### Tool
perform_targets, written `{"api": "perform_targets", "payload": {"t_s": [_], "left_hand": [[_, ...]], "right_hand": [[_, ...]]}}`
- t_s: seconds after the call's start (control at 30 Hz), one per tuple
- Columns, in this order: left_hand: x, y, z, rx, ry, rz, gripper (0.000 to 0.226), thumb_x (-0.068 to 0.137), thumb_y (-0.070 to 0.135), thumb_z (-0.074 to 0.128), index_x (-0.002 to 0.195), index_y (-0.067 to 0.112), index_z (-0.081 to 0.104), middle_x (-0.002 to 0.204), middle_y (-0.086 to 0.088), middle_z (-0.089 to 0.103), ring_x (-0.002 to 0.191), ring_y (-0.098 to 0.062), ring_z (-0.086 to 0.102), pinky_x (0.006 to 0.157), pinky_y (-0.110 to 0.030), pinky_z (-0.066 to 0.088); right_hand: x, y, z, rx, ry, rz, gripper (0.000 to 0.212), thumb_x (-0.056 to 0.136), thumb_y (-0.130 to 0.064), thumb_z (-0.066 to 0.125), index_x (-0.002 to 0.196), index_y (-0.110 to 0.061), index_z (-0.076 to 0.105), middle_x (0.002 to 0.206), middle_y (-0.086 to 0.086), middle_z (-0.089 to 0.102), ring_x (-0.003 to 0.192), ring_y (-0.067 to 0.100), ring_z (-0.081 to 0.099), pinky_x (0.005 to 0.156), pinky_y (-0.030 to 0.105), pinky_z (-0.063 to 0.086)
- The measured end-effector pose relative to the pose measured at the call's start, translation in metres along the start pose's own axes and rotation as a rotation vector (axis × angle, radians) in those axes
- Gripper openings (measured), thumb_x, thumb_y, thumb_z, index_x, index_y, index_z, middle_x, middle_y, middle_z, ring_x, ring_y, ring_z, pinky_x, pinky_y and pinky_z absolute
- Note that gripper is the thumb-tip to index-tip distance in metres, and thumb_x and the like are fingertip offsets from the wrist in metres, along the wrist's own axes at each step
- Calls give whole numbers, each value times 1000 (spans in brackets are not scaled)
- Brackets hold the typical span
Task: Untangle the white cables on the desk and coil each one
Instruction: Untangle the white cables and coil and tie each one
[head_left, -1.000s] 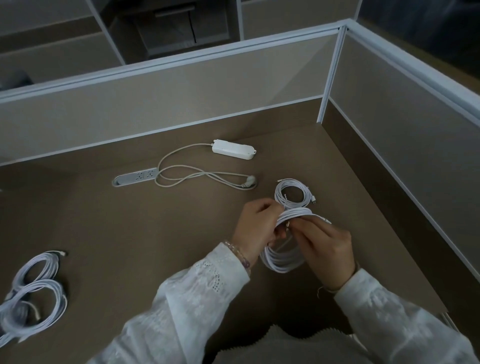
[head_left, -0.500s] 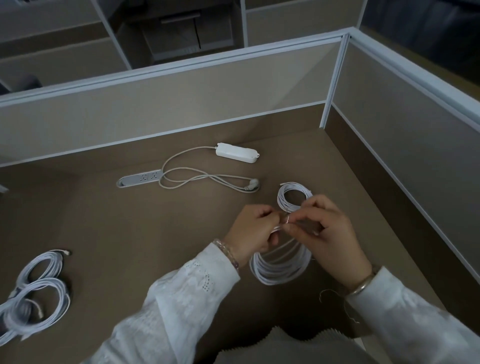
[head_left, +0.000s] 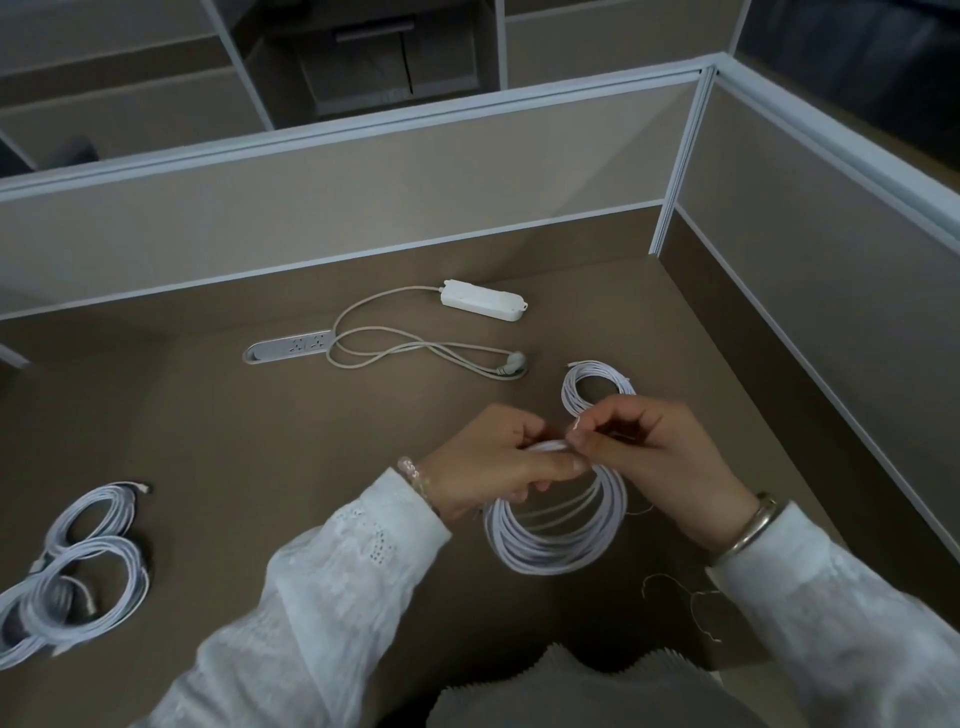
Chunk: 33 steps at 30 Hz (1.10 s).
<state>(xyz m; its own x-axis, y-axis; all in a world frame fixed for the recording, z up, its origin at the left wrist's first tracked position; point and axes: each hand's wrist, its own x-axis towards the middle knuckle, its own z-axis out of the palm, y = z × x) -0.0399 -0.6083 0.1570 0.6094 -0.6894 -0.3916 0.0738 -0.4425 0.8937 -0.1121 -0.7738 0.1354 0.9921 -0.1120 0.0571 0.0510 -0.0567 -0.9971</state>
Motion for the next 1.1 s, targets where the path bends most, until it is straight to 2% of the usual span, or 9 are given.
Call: {"api": "perform_targets", "payload": {"t_s": [0.23, 0.4, 0.5, 0.57, 0.67, 0.77, 0.83, 1.0, 1.1], "left_hand": [[-9, -5, -11, -8, 9, 76, 10, 86, 20, 71, 82, 11, 74, 51, -1, 52, 42, -7, 37, 44, -16, 30], [-18, -2, -23, -33, -120, 77, 17, 86, 13, 70, 70, 18, 73, 49, -1, 47, 42, -10, 32, 45, -22, 24], [-22, 1, -28, -51, -223, 46, 21, 84, 14, 70, 64, 19, 71, 47, 2, 43, 42, -10, 29, 47, -27, 17], [-21, -1, -33, -89, -283, -5, 20, 82, 15, 73, 64, 10, 66, 47, 2, 41, 40, -9, 26, 45, -27, 15], [-17, -8, -38, -183, -382, -135, 33, 80, 19, 72, 70, -3, 51, 47, 0, 35, 36, -6, 20, 40, -20, 14], [-12, -16, -41, -288, -514, -238, 41, 79, 24, 75, 63, 7, 42, 45, 4, 32, 35, -3, 19, 37, -14, 19], [-10, -18, -44, -336, -634, -272, 33, 75, 31, 78, 64, 11, 55, 47, 8, 36, 37, -2, 18, 38, -11, 21], [-11, -13, -42, -285, -796, -312, 17, 74, 36, 75, 71, 20, 73, 48, 14, 41, 39, -6, 16, 40, -14, 15], [-11, -10, -41, -217, -715, -285, 16, 84, 25, 70, 70, 20, 73, 47, 10, 38, 37, -2, 22, 41, -16, 15]], "right_hand": [[-3, -10, -3, 23, -116, 43, 17, 83, 0, 63, 99, -3, 69, 88, 6, 72, 76, 8, 66, 69, 15, 50], [0, -11, -5, -83, -247, 14, 14, 80, -16, 68, 90, -8, 74, 84, 15, 71, 70, 49, 58, 64, 48, 49], [2, -20, -8, -84, -351, 6, 13, 81, -9, 67, 91, -5, 73, 88, 9, 73, 78, 32, 68, 73, 31, 54], [2, -25, -6, -192, -383, -78, 11, 83, -6, 67, 92, -6, 73, 89, 2, 73, 83, 15, 70, 77, 22, 53], [-2, -28, 1, -598, -309, -423, 12, 88, -21, 63, 89, -17, 74, 95, -9, 63, 84, 6, 63, 72, 24, 52], [-10, -32, 10, -992, -177, -755, 12, 87, -23, 58, 86, -21, 70, 110, -5, 56, 101, 14, 56, 81, 35, 50], [-12, -31, 15, -1079, -169, -894, 11, 87, -16, 59, 85, -20, 69, 111, -4, 61, 116, 20, 51, 98, 42, 41], [-9, -25, 14, -1049, -325, -871, 14, 85, -7, 59, 89, -18, 66, 96, -5, 65, 107, 15, 57, 108, 38, 34], [-7, -27, 12, -1039, -406, -812, 15, 81, -4, 62, 90, -16, 66, 92, -2, 63, 92, 16, 57, 90, 35, 46]]}}
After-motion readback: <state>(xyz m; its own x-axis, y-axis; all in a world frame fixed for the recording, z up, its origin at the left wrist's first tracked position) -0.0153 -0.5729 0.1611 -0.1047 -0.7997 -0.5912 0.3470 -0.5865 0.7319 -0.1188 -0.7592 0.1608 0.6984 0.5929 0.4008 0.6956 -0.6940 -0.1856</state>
